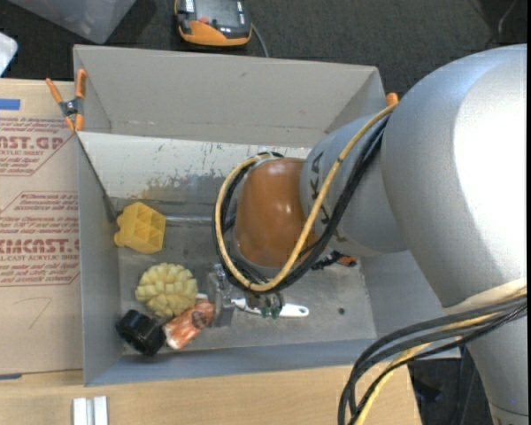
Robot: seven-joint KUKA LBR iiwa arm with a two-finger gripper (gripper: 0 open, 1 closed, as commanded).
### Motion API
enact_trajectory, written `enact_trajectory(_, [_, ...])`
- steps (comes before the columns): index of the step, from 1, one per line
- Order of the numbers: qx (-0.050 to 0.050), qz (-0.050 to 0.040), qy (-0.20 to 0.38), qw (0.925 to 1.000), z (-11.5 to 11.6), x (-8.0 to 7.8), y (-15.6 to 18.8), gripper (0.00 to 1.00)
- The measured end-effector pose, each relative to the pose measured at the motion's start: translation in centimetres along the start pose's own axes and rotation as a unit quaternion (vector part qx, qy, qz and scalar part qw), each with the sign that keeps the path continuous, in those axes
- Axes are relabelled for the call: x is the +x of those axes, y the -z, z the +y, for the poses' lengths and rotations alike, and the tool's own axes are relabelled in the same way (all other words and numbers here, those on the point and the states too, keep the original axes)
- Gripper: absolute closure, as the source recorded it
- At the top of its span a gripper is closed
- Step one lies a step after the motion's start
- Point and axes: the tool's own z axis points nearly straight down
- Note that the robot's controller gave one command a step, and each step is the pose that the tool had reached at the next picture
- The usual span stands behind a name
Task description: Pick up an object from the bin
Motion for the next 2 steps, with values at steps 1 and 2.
enact_trajectory(1, [0.000,0.0000,-0.102,0.9948,2.4,-2.1,-0.1,1.00])
enact_trajectory(2, [-0.001,-0.0024,-0.006,1.0000,0.4,-1.3,0.0,1.00])
